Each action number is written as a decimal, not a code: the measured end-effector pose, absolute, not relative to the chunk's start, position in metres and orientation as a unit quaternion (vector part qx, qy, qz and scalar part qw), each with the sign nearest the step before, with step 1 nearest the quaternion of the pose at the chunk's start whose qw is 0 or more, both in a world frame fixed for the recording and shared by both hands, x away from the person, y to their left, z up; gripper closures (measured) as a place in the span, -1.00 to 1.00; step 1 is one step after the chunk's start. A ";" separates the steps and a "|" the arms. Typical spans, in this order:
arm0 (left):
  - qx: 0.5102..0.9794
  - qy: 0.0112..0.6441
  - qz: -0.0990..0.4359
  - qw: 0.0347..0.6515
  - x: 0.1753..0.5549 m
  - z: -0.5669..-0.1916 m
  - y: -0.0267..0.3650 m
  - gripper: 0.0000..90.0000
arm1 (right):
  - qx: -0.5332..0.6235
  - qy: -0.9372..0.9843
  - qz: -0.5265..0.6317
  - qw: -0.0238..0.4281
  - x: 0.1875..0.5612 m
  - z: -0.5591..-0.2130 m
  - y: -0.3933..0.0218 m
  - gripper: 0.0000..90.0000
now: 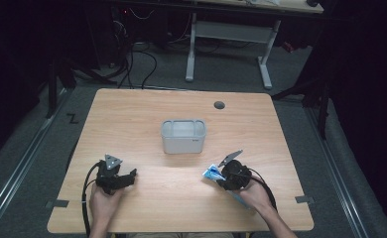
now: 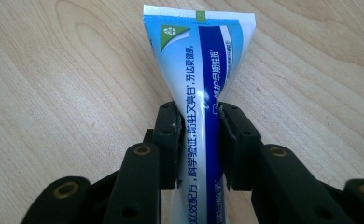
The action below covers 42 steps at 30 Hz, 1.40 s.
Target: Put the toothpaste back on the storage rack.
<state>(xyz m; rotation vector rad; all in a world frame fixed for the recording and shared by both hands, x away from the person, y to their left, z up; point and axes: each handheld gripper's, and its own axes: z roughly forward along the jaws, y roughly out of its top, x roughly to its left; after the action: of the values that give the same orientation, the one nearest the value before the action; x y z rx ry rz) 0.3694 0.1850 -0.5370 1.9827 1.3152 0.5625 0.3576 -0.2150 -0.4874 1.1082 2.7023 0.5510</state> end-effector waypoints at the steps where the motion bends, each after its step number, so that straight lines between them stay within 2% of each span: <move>1: 0.763 0.506 0.216 0.341 0.369 -0.537 0.185 -0.47 | 0.373 0.905 0.186 0.083 0.358 -0.487 -0.216 0.57; 42: 0.762 0.506 0.216 0.341 0.369 -0.537 0.185 -0.47 | 0.378 0.875 0.290 0.091 0.351 -0.453 -0.245 0.66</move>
<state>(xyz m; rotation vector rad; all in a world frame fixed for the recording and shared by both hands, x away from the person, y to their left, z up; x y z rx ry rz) 0.3694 0.1849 -0.5370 1.9829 1.3153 0.5629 0.3511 -0.2454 -0.4534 1.1234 2.5989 0.8615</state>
